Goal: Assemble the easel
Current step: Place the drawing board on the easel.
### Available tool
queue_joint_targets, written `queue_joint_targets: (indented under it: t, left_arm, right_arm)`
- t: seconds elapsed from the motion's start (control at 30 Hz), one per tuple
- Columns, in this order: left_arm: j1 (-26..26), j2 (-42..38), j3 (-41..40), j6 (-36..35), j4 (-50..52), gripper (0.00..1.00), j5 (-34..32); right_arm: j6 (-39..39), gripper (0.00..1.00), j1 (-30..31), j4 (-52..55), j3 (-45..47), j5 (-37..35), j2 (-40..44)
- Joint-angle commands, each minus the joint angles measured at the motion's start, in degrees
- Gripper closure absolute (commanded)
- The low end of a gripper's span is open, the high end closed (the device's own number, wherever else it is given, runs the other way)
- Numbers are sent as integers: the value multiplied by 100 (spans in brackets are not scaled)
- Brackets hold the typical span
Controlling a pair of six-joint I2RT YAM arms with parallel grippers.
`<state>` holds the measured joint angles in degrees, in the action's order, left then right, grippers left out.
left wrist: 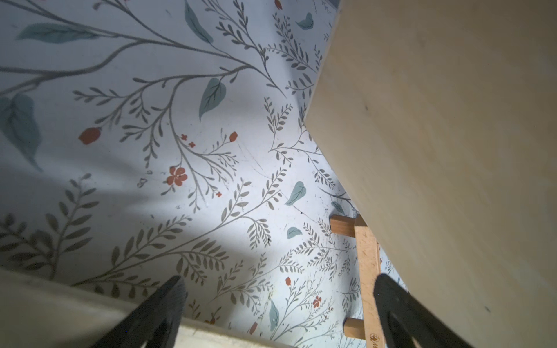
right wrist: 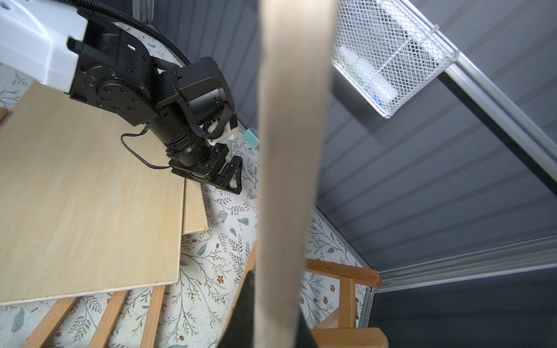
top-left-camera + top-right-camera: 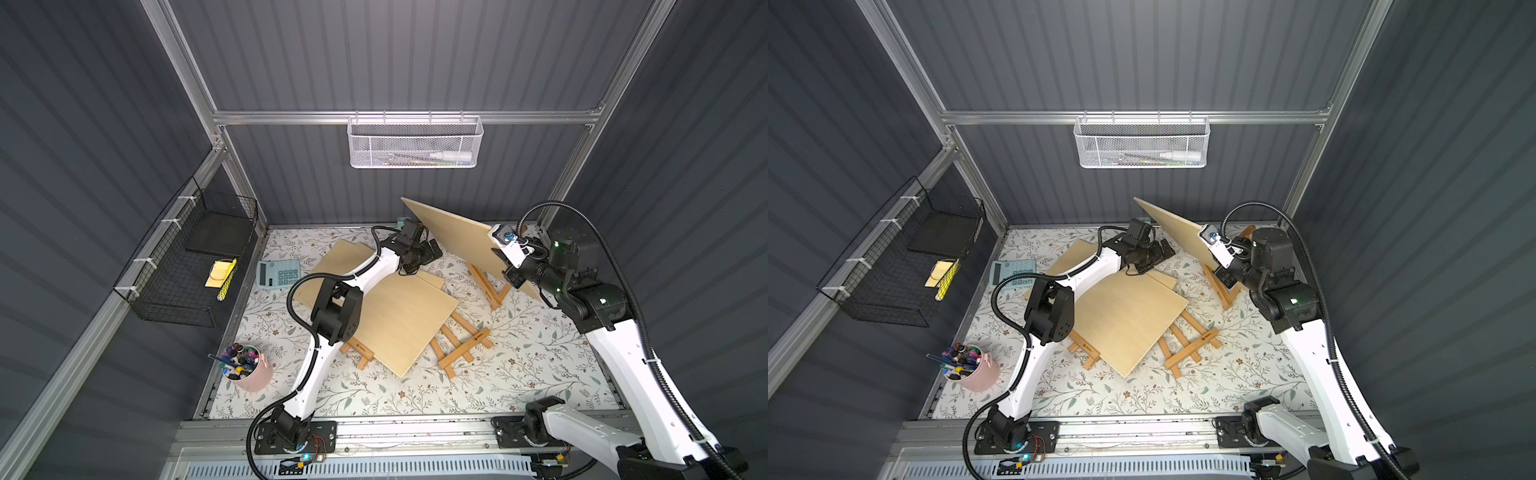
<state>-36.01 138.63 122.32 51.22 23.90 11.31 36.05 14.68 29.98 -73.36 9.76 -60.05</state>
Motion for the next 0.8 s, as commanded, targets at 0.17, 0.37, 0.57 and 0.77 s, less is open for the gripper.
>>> queue_joint_targets:
  t: [0.17,0.37,0.57,0.77]
  left_arm:
    - [-73,42,-126,-14,-71,1,126]
    - [-108,-17,-329,-4,-131,1,153]
    - [-107,-132,-566,1,-217,1,136]
    - [-126,-177,-617,-91,-93,1,137]
  right_arm:
    - [119,100,-121,-1487,-320,-12,68]
    - [159,100,-132,-1612,-490,-6,-86]
    - [-83,100,-141,-1567,-259,-154,99]
    - [-909,100,-141,-1460,277,-465,656]
